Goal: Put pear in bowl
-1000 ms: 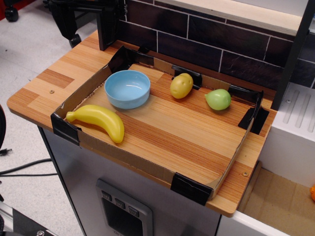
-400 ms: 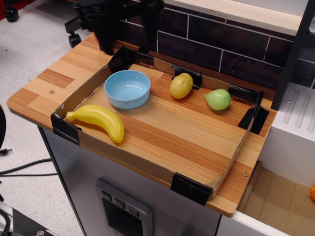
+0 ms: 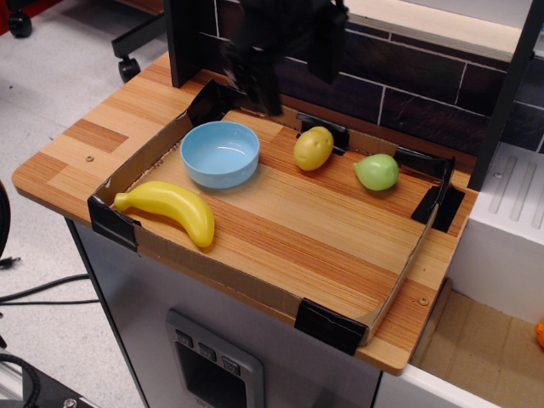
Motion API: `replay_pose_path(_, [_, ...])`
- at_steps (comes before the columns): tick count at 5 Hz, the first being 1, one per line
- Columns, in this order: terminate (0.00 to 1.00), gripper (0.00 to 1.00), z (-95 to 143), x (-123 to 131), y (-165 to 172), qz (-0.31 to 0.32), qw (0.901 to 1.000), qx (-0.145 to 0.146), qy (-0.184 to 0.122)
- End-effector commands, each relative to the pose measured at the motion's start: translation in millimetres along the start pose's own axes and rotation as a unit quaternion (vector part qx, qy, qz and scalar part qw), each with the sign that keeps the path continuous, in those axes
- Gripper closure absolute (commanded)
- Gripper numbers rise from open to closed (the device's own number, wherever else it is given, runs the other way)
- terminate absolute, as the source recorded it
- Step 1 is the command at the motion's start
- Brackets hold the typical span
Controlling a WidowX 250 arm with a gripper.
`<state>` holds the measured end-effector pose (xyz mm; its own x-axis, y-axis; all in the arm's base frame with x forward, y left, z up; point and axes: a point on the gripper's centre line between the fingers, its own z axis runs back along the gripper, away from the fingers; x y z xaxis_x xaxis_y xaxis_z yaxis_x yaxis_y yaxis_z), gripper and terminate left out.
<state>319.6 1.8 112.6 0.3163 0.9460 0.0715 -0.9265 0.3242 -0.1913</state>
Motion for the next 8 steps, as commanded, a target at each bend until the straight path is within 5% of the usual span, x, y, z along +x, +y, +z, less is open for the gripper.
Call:
replay_pose_path(1, [0.00,0.00,-22,-1,-33,0.018,0.9989,-0.042,-0.009])
replay_pose_path(4, [0.00,0.00,-60,-11,-61,0.007,0.9986,-0.037,0.037])
replay_pose_path(8, [0.00,0.00,-86,-42,-55,0.002,0.9974,0.013,0.071])
